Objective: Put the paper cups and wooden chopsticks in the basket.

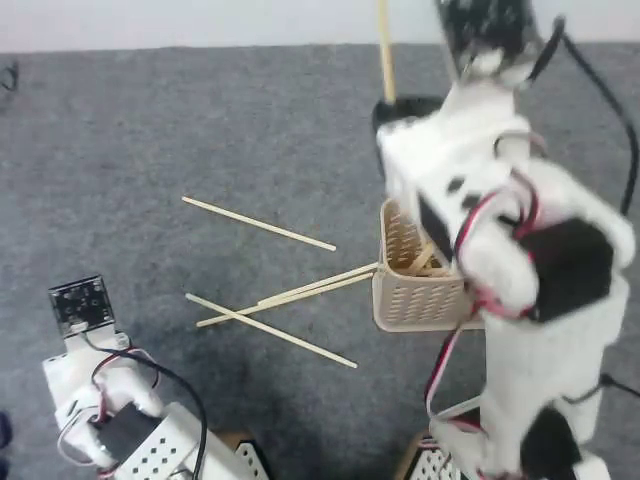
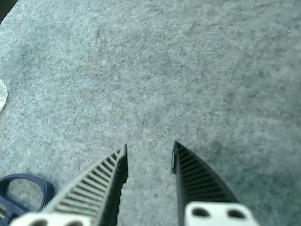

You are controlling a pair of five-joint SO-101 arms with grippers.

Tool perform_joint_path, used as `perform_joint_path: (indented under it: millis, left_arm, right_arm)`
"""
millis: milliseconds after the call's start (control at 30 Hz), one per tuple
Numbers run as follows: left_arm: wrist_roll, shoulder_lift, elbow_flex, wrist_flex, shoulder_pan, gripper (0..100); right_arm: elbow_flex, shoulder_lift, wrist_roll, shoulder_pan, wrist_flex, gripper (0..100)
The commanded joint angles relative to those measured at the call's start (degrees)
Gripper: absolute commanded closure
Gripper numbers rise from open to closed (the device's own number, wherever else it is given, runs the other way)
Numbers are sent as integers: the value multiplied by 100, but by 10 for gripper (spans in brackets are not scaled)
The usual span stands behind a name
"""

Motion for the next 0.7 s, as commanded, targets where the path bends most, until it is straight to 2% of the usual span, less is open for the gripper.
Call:
perform_joint_path:
  millis: [0,200,300,533,667]
  left_arm:
    - [-53,-114,-48,-97,35,855]
    - [-53,-114,-48,-97,35,855]
    - [-53,-114,-48,-97,35,855]
    - [-53,-114,-48,-97,35,855]
    - [-53,-114,-48,-97,35,855]
  right_arm:
    - [1169,-681,211,-145,-268,991]
    - [4290,-2563,273,-119,-2000,992]
    - [5354,-3398,510,-119,-2677,992]
    - [6198,-3697,554,-92,-3116,992]
    - [6796,-3723,536,268,-3626,991]
